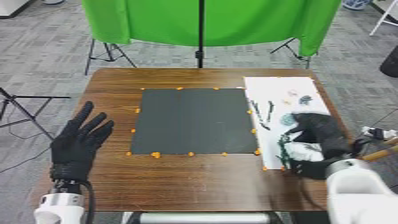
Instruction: Arrange flowers
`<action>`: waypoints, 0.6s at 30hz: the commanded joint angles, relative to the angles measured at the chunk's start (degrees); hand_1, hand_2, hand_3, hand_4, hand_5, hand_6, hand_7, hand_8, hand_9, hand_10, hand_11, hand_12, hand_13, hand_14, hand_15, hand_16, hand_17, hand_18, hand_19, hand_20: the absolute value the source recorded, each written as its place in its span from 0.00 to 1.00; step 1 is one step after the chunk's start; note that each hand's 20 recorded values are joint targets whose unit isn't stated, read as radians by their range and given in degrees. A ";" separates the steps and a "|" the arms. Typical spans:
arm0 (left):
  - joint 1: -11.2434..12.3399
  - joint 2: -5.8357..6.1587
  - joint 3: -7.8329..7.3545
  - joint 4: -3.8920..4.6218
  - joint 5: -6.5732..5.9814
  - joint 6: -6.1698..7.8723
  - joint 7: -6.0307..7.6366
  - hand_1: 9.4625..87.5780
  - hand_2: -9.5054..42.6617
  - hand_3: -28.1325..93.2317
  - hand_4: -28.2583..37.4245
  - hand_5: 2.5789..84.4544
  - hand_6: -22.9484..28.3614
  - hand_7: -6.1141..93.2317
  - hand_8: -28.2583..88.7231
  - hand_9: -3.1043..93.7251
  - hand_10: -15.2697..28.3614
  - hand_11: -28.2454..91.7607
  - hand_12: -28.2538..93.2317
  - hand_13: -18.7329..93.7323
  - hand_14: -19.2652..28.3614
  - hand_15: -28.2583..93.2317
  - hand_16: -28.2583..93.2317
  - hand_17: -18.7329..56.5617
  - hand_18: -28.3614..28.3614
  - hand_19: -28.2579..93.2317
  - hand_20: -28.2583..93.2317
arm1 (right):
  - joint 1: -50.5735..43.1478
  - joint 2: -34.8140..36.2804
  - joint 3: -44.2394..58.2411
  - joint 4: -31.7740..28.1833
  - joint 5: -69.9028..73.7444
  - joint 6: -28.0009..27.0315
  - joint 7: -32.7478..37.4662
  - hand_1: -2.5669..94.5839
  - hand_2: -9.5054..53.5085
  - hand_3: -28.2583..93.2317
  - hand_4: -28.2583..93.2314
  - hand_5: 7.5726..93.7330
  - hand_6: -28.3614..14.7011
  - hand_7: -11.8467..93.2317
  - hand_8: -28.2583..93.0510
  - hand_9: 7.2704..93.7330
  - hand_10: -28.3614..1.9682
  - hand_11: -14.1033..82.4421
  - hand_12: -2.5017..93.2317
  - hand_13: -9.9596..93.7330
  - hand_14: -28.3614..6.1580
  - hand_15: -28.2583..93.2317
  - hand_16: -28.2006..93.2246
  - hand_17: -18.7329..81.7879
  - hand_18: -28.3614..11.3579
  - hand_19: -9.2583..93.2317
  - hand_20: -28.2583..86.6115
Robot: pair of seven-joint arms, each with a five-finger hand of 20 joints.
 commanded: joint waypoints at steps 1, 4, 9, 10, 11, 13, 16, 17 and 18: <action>1.08 0.80 0.48 -0.01 -0.64 0.76 1.39 0.12 0.30 0.87 0.00 0.37 0.52 0.17 0.15 0.35 0.75 0.38 0.30 0.35 0.97 0.57 0.17 0.10 1.00 0.67 0.22 | 6.53 0.07 -7.87 1.65 -31.34 -12.07 20.60 0.35 0.05 0.85 0.01 0.59 0.54 0.28 0.13 0.66 0.39 0.58 0.20 0.69 0.43 0.80 0.32 0.45 0.11 0.89 0.47; 0.97 0.66 0.49 -0.06 -0.50 0.73 0.95 0.12 0.30 0.87 0.00 0.37 0.52 0.17 0.15 0.35 0.75 0.38 0.30 0.35 0.97 0.57 0.17 0.10 1.00 0.67 0.22 | 7.24 0.09 -9.69 2.41 -35.57 -13.12 23.02 0.36 0.04 0.84 0.02 0.61 0.54 0.29 0.13 0.67 0.38 0.59 0.20 0.70 0.44 0.81 0.33 0.47 0.10 0.91 0.46; 1.07 0.82 0.66 -0.01 -0.80 0.98 1.33 0.12 0.30 0.87 0.00 0.37 0.53 0.17 0.15 0.35 0.75 0.38 0.31 0.35 0.97 0.57 0.17 0.10 1.00 0.67 0.22 | 8.30 0.34 -11.81 3.32 -39.57 -14.03 25.69 0.37 0.04 0.84 0.02 0.62 0.54 0.29 0.13 0.68 0.38 0.60 0.20 0.71 0.44 0.82 0.33 0.49 0.09 0.93 0.45; 1.31 0.92 0.66 -0.06 -0.82 1.01 1.29 0.13 0.30 0.87 0.00 0.37 0.53 0.17 0.15 0.35 0.75 0.38 0.31 0.35 0.97 0.57 0.17 0.10 1.00 0.67 0.22 | 8.41 0.25 -12.20 3.57 -40.16 -15.00 26.25 0.37 0.04 0.84 0.02 0.62 0.54 0.29 0.13 0.68 0.38 0.60 0.20 0.71 0.44 0.82 0.33 0.49 0.09 0.93 0.44; 1.32 1.06 0.68 -0.04 -0.90 0.97 1.26 0.13 0.30 0.87 0.00 0.37 0.53 0.17 0.15 0.35 0.75 0.38 0.31 0.35 0.97 0.57 0.17 0.10 1.00 0.67 0.22 | 8.36 0.14 -12.32 3.81 -40.14 -16.14 26.29 0.37 0.04 0.84 0.02 0.62 0.53 0.29 0.13 0.68 0.38 0.60 0.20 0.72 0.44 0.82 0.33 0.49 0.09 0.94 0.44; 1.40 1.26 0.81 -0.07 -1.15 1.30 1.42 0.13 0.30 0.87 0.00 0.37 0.53 0.17 0.15 0.35 0.75 0.38 0.31 0.35 0.97 0.57 0.17 0.10 1.00 0.67 0.22 | 8.73 -0.04 -13.11 4.54 -40.30 -17.87 26.45 0.37 0.04 0.83 0.02 0.62 0.53 0.28 0.13 0.68 0.38 0.60 0.20 0.72 0.44 0.82 0.33 0.50 0.09 0.94 0.43; 1.07 0.83 0.56 0.04 -0.75 0.91 0.94 0.13 0.31 0.87 0.00 0.37 0.53 0.17 0.15 0.35 0.75 0.38 0.31 0.35 0.97 0.57 0.17 0.10 1.00 0.67 0.22 | 9.77 -0.35 -15.32 6.26 -41.61 -18.57 26.81 0.37 0.04 0.83 0.02 0.62 0.53 0.28 0.13 0.69 0.38 0.60 0.20 0.72 0.44 0.82 0.33 0.50 0.08 0.95 0.42; 1.11 1.06 0.61 0.02 -0.95 1.14 1.18 0.13 0.30 0.87 0.00 0.37 0.53 0.17 0.15 0.35 0.75 0.38 0.31 0.35 0.97 0.57 0.17 0.10 1.00 0.67 0.22 | 10.40 -0.55 -15.95 6.84 -41.29 -19.44 26.81 0.37 0.04 0.83 0.02 0.63 0.53 0.28 0.13 0.69 0.38 0.59 0.20 0.72 0.44 0.82 0.33 0.50 0.08 0.95 0.42; 1.03 1.15 0.69 0.05 -1.05 1.21 1.32 0.13 0.30 0.87 0.00 0.37 0.53 0.17 0.15 0.35 0.75 0.38 0.31 0.35 0.97 0.57 0.17 0.10 1.00 0.67 0.22 | 11.57 -0.67 -16.98 7.43 -41.10 -20.61 26.92 0.37 0.04 0.83 0.02 0.63 0.53 0.28 0.13 0.69 0.38 0.59 0.20 0.72 0.44 0.82 0.33 0.50 0.08 0.96 0.41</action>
